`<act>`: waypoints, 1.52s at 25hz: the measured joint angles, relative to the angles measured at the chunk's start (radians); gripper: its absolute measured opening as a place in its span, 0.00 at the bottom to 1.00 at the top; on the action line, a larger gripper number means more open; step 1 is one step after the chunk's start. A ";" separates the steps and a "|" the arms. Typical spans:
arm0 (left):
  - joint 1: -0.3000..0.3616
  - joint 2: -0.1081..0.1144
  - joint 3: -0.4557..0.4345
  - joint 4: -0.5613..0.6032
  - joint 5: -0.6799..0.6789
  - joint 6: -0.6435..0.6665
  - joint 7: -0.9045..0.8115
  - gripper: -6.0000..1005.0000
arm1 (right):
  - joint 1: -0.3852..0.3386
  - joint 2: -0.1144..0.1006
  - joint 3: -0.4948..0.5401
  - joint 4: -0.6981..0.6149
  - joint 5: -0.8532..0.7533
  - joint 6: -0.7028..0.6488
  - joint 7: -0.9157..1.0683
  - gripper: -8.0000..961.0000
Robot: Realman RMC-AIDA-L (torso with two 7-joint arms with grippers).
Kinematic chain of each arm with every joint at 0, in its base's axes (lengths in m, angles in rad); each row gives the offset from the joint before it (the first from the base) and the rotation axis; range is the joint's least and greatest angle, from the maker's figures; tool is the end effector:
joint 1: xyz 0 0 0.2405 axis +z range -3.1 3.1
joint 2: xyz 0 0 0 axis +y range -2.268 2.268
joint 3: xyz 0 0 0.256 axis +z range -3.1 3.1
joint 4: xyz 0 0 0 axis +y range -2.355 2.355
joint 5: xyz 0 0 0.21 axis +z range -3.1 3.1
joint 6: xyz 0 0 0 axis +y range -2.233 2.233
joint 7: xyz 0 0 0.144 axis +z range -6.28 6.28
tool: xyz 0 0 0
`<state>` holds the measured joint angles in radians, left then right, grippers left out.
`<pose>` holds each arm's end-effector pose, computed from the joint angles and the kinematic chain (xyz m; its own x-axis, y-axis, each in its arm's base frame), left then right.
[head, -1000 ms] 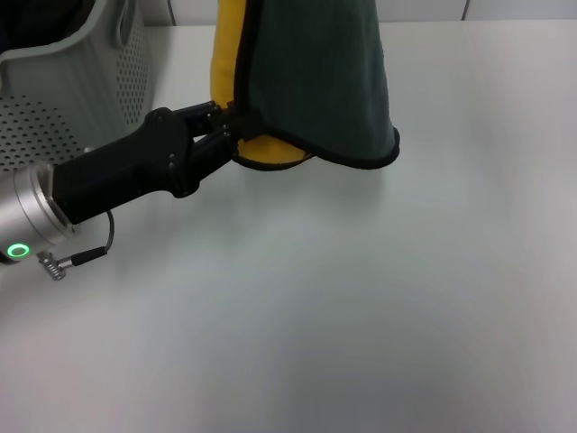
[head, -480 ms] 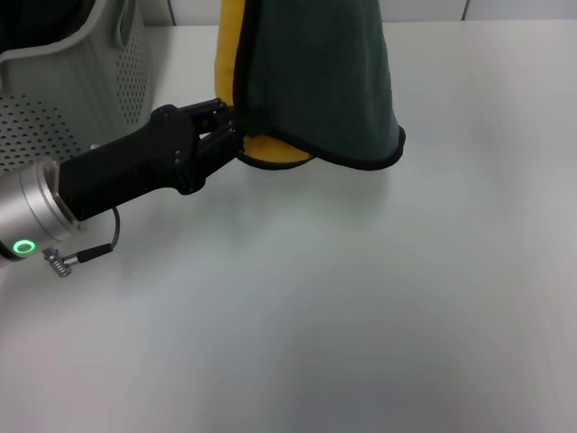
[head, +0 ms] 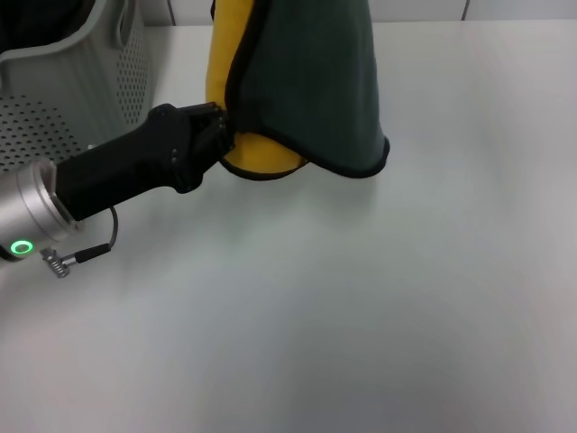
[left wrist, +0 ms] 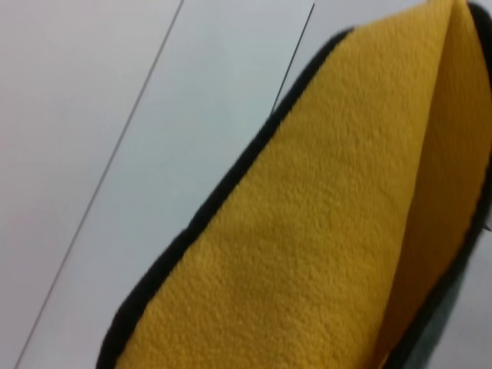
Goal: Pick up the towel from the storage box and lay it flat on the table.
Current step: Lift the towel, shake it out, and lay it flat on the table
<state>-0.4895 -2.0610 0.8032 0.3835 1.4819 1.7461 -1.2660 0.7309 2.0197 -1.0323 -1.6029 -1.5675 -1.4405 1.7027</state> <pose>-0.2368 0.3032 0.0013 0.4414 0.2819 0.8519 0.4679 -0.8824 0.0496 -0.0151 0.3483 0.1280 0.6949 0.5234 -0.4930 0.2551 -0.8205 -0.5116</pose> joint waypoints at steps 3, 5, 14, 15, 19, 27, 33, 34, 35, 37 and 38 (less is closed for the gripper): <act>0.010 0.001 -0.009 0.000 -0.011 0.010 -0.002 0.03 | -0.024 0.000 -0.003 -0.002 -0.005 0.000 0.000 0.02; 0.022 0.009 -0.016 0.003 -0.026 0.037 -0.006 0.02 | -0.052 0.000 -0.001 -0.007 -0.007 0.004 0.005 0.02; 0.038 0.077 -0.018 0.050 -0.150 0.259 -0.109 0.02 | -0.160 -0.004 0.057 0.010 -0.025 -0.004 0.030 0.02; 0.036 0.078 -0.017 0.074 -0.157 0.266 -0.133 0.02 | -0.164 -0.004 0.061 0.019 -0.035 -0.007 0.036 0.02; 0.014 0.076 -0.021 0.132 -0.166 0.258 -0.191 0.02 | -0.166 -0.004 0.058 0.076 -0.078 -0.020 0.070 0.02; -0.093 0.121 -0.023 0.172 -0.142 0.095 -0.260 0.02 | -0.153 -0.003 0.063 0.178 -0.103 -0.017 0.071 0.02; -0.030 0.138 -0.020 0.348 -0.019 0.122 -0.359 0.02 | -0.255 0.005 0.023 0.125 -0.042 -0.154 0.142 0.02; -0.008 0.140 -0.020 0.378 0.011 0.141 -0.371 0.02 | -0.290 0.006 -0.001 0.100 -0.030 -0.193 0.164 0.02; 0.010 0.146 -0.020 0.399 0.032 0.173 -0.372 0.02 | -0.319 0.007 -0.024 0.075 -0.022 -0.229 0.184 0.02; 0.055 0.169 -0.019 0.424 0.048 0.249 -0.370 0.02 | -0.375 0.008 -0.070 0.001 0.005 -0.282 0.221 0.02; 0.077 0.183 -0.007 0.430 0.034 0.274 -0.367 0.02 | -0.395 0.008 -0.082 -0.036 0.023 -0.292 0.235 0.02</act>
<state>-0.4125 -1.8776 0.7961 0.8139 1.5155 2.0198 -1.6326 0.3354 2.0278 -1.1142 -1.6387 -1.5441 -1.7324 1.9378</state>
